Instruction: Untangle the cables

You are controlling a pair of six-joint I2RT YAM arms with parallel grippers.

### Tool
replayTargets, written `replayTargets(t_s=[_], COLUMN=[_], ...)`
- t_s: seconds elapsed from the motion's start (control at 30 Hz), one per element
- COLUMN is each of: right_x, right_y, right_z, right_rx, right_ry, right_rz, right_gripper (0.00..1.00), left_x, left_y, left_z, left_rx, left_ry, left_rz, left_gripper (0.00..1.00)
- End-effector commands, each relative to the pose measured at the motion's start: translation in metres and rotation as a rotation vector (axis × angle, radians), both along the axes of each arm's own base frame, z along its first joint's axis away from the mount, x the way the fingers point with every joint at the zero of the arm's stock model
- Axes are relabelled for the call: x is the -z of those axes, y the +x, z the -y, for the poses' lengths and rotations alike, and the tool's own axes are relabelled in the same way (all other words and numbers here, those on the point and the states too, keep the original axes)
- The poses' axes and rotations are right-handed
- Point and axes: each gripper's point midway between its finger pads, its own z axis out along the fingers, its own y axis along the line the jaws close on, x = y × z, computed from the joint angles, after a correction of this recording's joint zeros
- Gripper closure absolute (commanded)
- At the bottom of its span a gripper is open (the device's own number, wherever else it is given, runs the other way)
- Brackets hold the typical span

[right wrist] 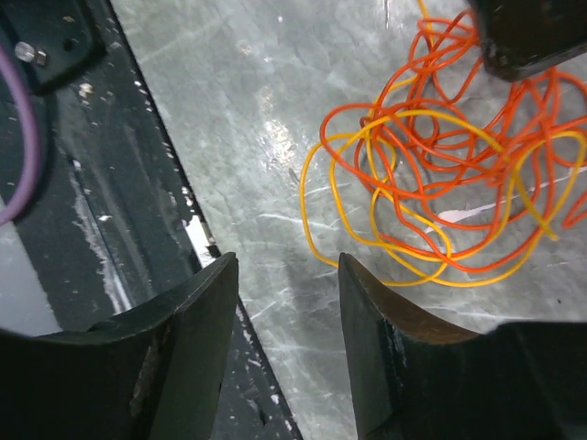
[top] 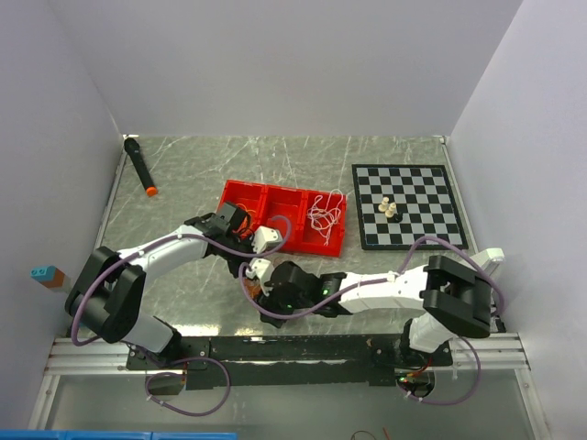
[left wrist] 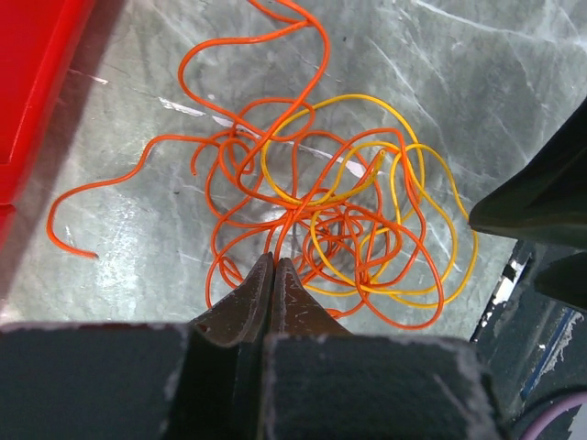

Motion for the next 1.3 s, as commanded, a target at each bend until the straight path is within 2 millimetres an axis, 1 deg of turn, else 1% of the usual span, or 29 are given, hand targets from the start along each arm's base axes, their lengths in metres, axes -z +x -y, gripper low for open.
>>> replayTargets(t_s=[0.0, 0.07, 0.17, 0.2, 0.27, 0.37, 0.43, 0.53, 0.63, 0.67, 0.7, 0.73, 0.8, 0.9, 1.07, 1.17, 1.23, 1.27], right_x=[-0.012, -0.006, 0.005, 0.008, 0.009, 0.005, -0.001, -0.011, -0.025, -0.034, -0.044, -0.048, -0.074, -0.109, -0.178, -0.222, -0.255, -0.275], right_y=[0.003, 0.007, 0.015, 0.016, 0.02, 0.02, 0.024, 0.027, 0.028, 0.03, 0.031, 0.033, 0.037, 0.045, 0.058, 0.065, 0.066, 0.065], right_z=[-0.021, -0.021, -0.02, -0.02, -0.018, -0.01, -0.002, 0.012, 0.026, 0.031, 0.041, 0.046, 0.061, 0.082, 0.121, 0.151, 0.171, 0.183], right_rx=[-0.025, -0.008, 0.029, 0.035, 0.053, 0.076, 0.115, 0.166, 0.213, 0.233, 0.265, 0.284, 0.333, 0.409, 0.532, 0.604, 0.636, 0.647], right_ry=[0.046, 0.025, -0.017, -0.025, -0.03, -0.016, -0.013, 0.002, 0.026, 0.045, 0.056, 0.063, 0.119, 0.186, 0.319, 0.378, 0.437, 0.486], right_rz=[0.03, 0.039, 0.051, 0.054, 0.064, 0.075, 0.094, 0.109, 0.123, 0.13, 0.142, 0.153, 0.185, 0.235, 0.349, 0.429, 0.48, 0.507], right_gripper=[0.46, 0.48, 0.56, 0.63, 0.74, 0.88, 1.0, 1.0, 1.0, 1.0, 1.0, 1.0, 1.0, 1.0, 1.0, 1.0, 1.0, 1.0], left_x=[-0.003, -0.002, -0.002, -0.002, -0.002, -0.003, -0.004, -0.008, -0.016, -0.021, -0.025, -0.028, -0.036, -0.042, -0.048, -0.049, -0.046, -0.043], left_y=[0.007, 0.008, 0.009, 0.008, 0.008, 0.01, 0.012, 0.019, 0.03, 0.034, 0.037, 0.039, 0.047, 0.05, 0.049, 0.051, 0.05, 0.05], left_z=[-0.001, -0.001, -0.002, -0.003, -0.004, -0.008, -0.01, -0.015, -0.028, -0.033, -0.042, -0.046, -0.064, -0.086, -0.115, -0.126, -0.133, -0.135], left_rx=[-0.035, -0.038, -0.049, -0.05, -0.053, -0.062, -0.072, -0.095, -0.133, -0.143, -0.156, -0.16, -0.196, -0.229, -0.276, -0.304, -0.32, -0.325], left_ry=[-0.012, -0.01, -0.013, -0.011, -0.008, -0.004, -0.003, 0.005, 0.03, 0.033, 0.034, 0.031, 0.03, 0.037, 0.057, 0.072, 0.079, 0.088], left_rz=[0.033, 0.034, 0.032, 0.028, 0.031, 0.041, 0.047, 0.068, 0.117, 0.133, 0.139, 0.144, 0.15, 0.142, 0.176, 0.207, 0.201, 0.2], left_gripper=[0.99, 0.99, 0.99, 0.99, 0.99, 0.99, 0.99, 0.99, 0.99, 0.99, 0.99, 0.99, 0.99, 0.99, 0.99, 0.99, 0.99, 0.99])
